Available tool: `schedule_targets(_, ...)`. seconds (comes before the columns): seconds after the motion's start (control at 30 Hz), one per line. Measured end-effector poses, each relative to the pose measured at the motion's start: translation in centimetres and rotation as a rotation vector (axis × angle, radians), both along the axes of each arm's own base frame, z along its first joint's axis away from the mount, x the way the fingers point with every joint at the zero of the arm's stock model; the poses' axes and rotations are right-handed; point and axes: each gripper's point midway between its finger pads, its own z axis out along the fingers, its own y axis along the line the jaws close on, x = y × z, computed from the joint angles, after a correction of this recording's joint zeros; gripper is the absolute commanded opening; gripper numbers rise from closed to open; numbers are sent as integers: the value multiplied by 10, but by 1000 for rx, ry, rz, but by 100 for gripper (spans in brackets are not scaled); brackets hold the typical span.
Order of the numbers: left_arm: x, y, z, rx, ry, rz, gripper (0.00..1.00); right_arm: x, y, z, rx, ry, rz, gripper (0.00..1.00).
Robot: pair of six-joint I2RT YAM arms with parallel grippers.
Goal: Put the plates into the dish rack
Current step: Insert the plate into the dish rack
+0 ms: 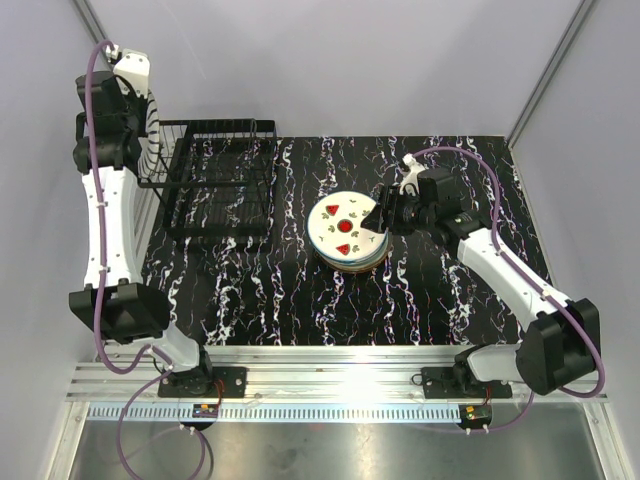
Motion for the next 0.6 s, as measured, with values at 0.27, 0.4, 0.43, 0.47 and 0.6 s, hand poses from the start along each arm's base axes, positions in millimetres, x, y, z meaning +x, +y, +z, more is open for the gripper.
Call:
schedule_targets(0.27,2,1,-2,-4,2,9,0,1,0,-2,-2,6,0,60)
schedule_targets(0.4,5,3,-9,-8,16,17,0,1,1,-5,-6,14,0,60)
schedule_targets(0.43,5,3,-11,-9,21,18,0,1,1,-6,-6,15,0,60)
schedule_targets(0.47,6,4,-15,-11,27,20,0,2,1,-7,-7,17,0,60)
schedule_targets(0.6,11,5,-22,-14,41,24,0,2,1,-11,-11,28,0,60)
